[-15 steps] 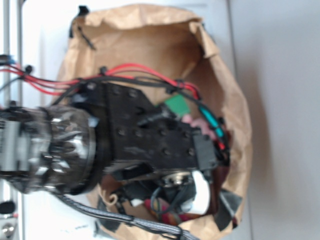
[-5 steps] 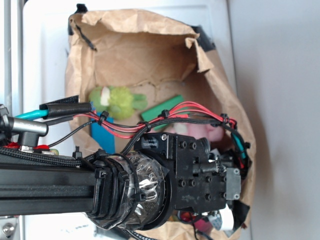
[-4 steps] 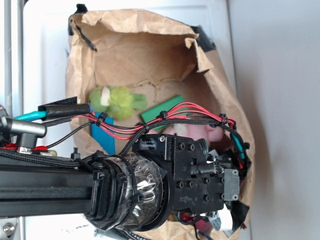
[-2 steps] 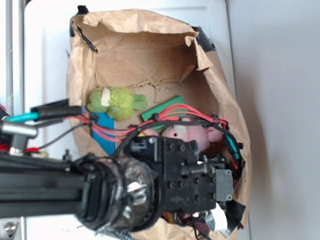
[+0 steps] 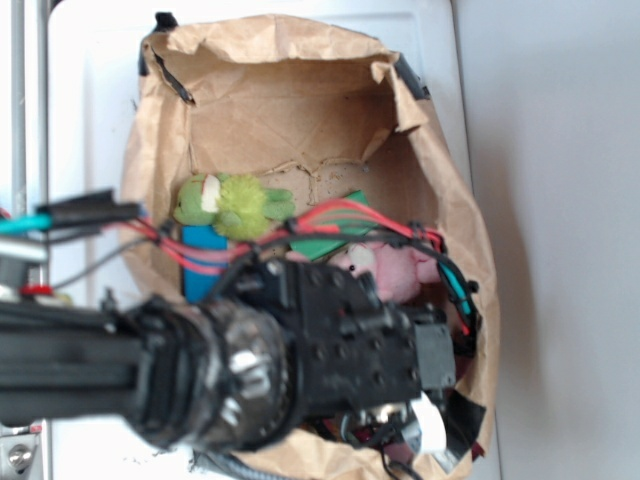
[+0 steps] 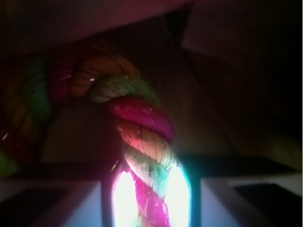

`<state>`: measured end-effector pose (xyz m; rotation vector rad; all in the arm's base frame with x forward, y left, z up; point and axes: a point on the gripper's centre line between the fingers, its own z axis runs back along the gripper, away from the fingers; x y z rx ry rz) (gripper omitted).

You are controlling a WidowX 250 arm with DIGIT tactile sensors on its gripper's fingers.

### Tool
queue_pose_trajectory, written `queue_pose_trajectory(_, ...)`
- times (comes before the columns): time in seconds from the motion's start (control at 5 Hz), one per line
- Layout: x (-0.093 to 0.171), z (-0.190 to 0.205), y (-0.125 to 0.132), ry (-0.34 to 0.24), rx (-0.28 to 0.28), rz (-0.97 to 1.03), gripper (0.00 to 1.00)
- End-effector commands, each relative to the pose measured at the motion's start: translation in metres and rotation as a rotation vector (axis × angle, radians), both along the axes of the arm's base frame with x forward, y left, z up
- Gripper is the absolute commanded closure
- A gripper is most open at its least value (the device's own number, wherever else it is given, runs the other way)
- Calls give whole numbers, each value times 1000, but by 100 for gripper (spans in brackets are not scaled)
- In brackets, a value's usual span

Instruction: Grab the multicolored rope.

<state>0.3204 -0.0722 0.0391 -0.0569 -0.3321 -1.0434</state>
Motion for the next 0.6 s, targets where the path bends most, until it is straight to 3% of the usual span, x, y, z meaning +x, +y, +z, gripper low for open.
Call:
queue_pose_trajectory(0.0, 9, 54, 38, -29, -132, 295, 100)
queue_pose_trajectory(0.2, 7, 77, 52, -70, -165, 404, 100)
queue_pose_trajectory(0.4, -1, 100, 47, -143, -175, 429, 100)
